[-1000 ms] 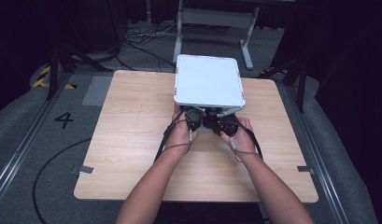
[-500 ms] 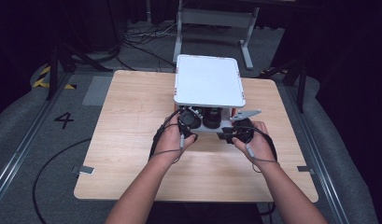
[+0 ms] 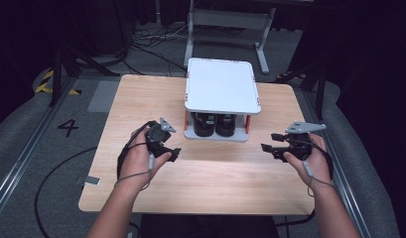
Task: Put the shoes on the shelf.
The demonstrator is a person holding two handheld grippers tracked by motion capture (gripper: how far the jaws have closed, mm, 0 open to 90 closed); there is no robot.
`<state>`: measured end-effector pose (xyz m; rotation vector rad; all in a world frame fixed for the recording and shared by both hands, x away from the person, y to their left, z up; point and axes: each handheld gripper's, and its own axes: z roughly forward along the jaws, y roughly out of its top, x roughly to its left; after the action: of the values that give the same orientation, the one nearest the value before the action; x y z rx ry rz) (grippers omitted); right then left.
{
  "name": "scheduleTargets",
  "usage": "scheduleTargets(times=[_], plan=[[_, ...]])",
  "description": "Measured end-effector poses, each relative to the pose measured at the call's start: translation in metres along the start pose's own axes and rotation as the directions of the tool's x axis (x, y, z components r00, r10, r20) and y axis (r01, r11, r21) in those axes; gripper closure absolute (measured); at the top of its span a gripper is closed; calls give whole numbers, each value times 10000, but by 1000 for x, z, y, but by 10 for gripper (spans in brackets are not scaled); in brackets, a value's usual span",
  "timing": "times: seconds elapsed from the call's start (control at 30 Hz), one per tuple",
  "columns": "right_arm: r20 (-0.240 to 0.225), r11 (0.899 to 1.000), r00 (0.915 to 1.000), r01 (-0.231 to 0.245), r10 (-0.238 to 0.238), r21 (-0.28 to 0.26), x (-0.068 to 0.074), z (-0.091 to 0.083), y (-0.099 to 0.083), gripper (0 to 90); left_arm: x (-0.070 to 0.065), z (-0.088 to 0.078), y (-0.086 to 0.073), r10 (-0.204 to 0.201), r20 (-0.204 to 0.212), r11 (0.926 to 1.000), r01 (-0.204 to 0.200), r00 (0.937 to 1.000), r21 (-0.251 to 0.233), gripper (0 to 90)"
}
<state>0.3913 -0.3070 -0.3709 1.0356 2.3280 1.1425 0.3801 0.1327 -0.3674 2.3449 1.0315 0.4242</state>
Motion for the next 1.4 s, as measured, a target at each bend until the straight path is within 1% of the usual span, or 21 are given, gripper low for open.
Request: scheduleTargets(times=[0.13, 0.2, 0.23, 0.33, 0.4, 0.47, 0.5, 0.53, 0.6, 0.7, 0.77, 0.83, 0.87, 0.93, 1.0, 1.07, 1.1, 1.17, 1.27, 1.33, 1.4], plan=[[253, 9993, 9995, -190, 198, -320, -16, -16, -21, 375, 16, -5, -27, -754, -310, 9971, 752, 9967, -67, 227], [561, 9995, 9984, -136, 120, 274, -25, -19, -27, 332, 23, -7, -36, -789, -522, 9969, 792, 9955, 32, 230], [735, 9993, 9973, -32, 4, 374, -28, -21, -29, 326, 26, -9, -42, -999, -660, 9950, 999, 9928, -32, 231], [879, 9991, 9953, -412, 404, 73, -35, -29, -40, 276, 35, -11, -54, -1223, -999, 9925, 1225, 9875, -37, 227], [1029, 9975, 9925, -680, 657, 189, -43, -32, -50, 279, 40, -11, -62, -1294, -1355, 9914, 1311, 9823, 32, 230], [1150, 9962, 9924, -527, 444, 698, -51, -34, -57, 343, 45, -8, -68, -1314, -1503, 9900, 1375, 9799, 310, 223], [1170, 9954, 9920, -559, 466, 776, -53, -34, -59, 359, 48, -6, -71, -1422, -1605, 9877, 1507, 9767, 418, 220], [1142, 9944, 9916, -705, 612, 791, -55, -34, -62, 352, 50, -3, -76, -1617, -1801, 9828, 1749, 9703, 597, 214], [1088, 9943, 9920, -725, 638, 777, -59, -32, -68, 329, 57, 3, -86, -1929, -1943, 9702, 2166, 9618, 1090, 210], [1335, 9920, 9881, -887, 762, 902, -66, -26, -78, 301, 66, 10, -96, -2157, -2000, 9652, 2397, 9558, 1048, 213], [1286, 9899, 9871, -1080, 957, 918, -70, -19, -85, 295, 69, 13, -97, -2296, -1989, 9656, 2486, 9527, 759, 216], [1280, 9874, 9852, -1268, 1143, 942, -73, -13, -91, 292, 71, 16, -97, -2291, -2053, 9695, 2418, 9515, 390, 205], [1415, 9862, 9818, -1399, 1265, 891, -75, -9, -95, 288, 71, 19, -98, -2148, -2045, 9738, 2255, 9550, 302, 194], [1610, 9849, 9772, -1530, 1387, 807, -77, -2, -100, 280, 71, 24, -99, -2001, -2084, 9782, 2071, 9574, 123, 189], [1850, 9841, 9709, -1663, 1523, 624, -79, 3, -103, 264, 71, 31, -100, -2169, -1991, 9759, 2176, 9557, -190, 179], [2127, 9837, 9667, -1620, 1425, 774, -80, 8, -104, 247, 73, 35, -102, -2401, -1934, 9707, 2333, 9513, -576, 173], [2265, 9851, 9657, -1496, 1272, 844, -79, 10, -104, 247, 73, 37, -103, -2590, -1817, 9658, 2518, 9486, -620, 173], [2317, 9866, 9653, -1423, 1205, 797, -78, 14, -104, 234, 74, 42, -105, -2643, -1692, 9643, 2577, 9495, -603, 172], [2396, 9872, 9638, -1393, 1170, 782, -78, 19, -104, 199, 75, 50, -109, -2519, -1649, 9677, 2493, 9536, -368, 174], [2431, 9848, 9632, -1425, 1150, 989, -78, 22, -105, 189, 76, 53, -110, -2408, -1451, 9705, 2401, 9597, -226, 176], [2462, 9849, 9639, -1325, 1018, 1117, -78, 24, -105, 188, 77, 54, -112, -2355, -1508, 9718, 2336, 9601, -307, 167]])
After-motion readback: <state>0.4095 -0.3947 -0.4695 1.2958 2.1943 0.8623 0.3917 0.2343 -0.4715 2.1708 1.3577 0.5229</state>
